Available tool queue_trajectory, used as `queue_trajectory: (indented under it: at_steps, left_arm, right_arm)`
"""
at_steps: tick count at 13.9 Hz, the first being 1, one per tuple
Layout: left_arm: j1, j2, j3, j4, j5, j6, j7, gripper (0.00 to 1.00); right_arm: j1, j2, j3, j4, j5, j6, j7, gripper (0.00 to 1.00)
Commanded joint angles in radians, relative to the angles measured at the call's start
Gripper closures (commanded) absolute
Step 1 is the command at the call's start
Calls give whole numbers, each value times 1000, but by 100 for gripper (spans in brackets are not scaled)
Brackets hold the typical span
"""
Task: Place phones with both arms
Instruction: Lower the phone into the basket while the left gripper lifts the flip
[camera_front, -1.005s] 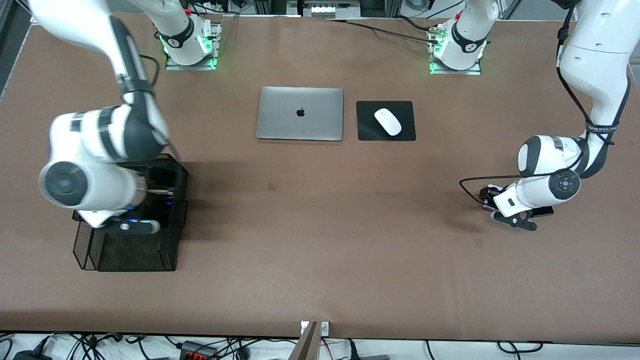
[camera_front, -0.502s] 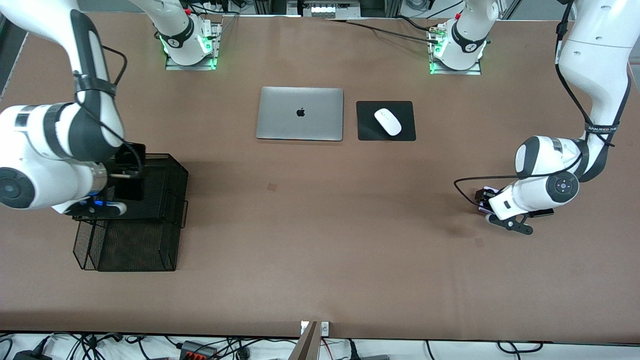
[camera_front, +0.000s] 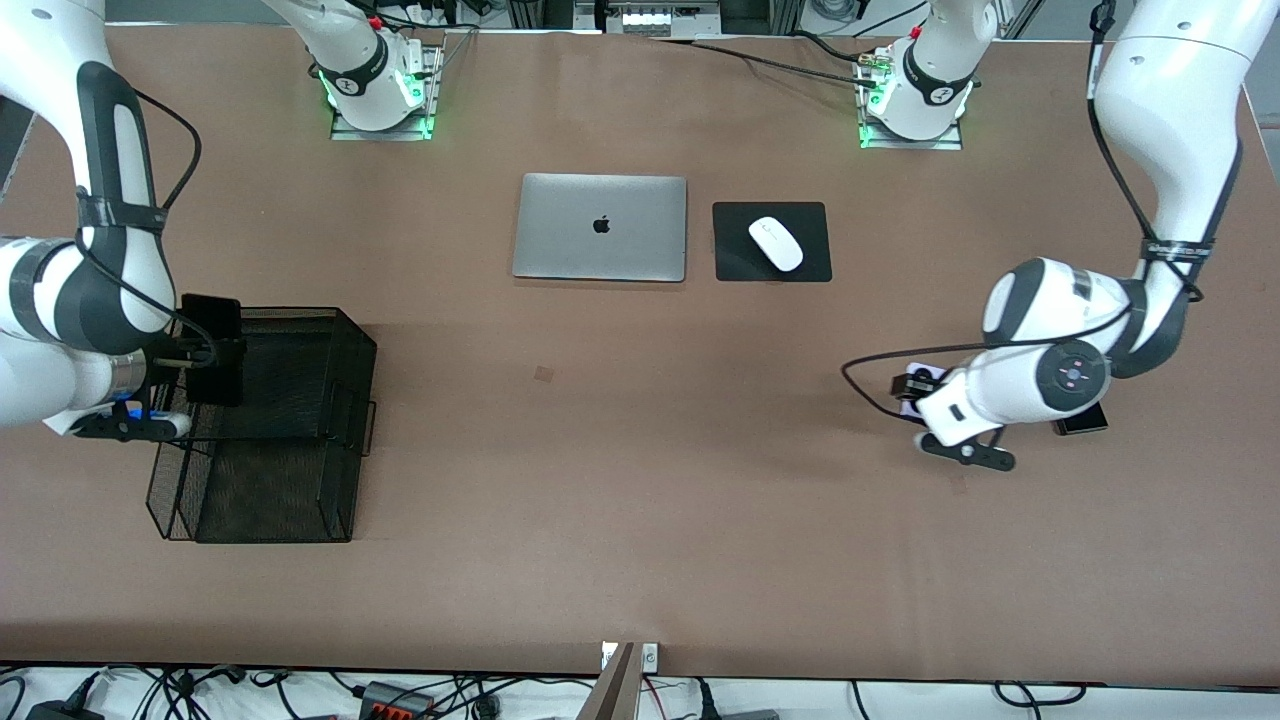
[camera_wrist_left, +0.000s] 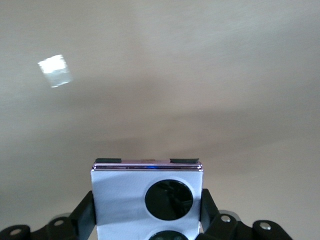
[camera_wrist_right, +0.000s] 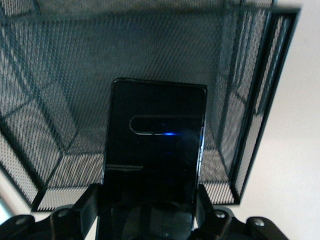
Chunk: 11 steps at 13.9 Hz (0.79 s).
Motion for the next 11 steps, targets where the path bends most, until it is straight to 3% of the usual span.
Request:
queue_trajectory:
  at_steps: [1, 3, 6, 8, 11]
  left_arm:
    - [-9, 15, -57, 21, 8, -10, -76, 64]
    - [-79, 34, -63, 28, -13, 3, -189, 64]
    - [-177, 83, -60, 129, -26, 34, -332, 64]
    - [-246, 124, -59, 163, -29, 83, -371, 64]
    - [-329, 182, -54, 171, -27, 247, -507, 64]
  right_arm:
    - [-6, -11, 16, -11, -40, 61, -44, 74]
    - [-24, 15, 17, -13, -40, 105, -80, 72]
    - [-32, 38, 19, -13, -21, 150, -97, 67]
    - [-33, 47, 19, -13, -13, 159, -96, 0]
    - [-21, 24, 19, 9, -7, 144, -82, 0]
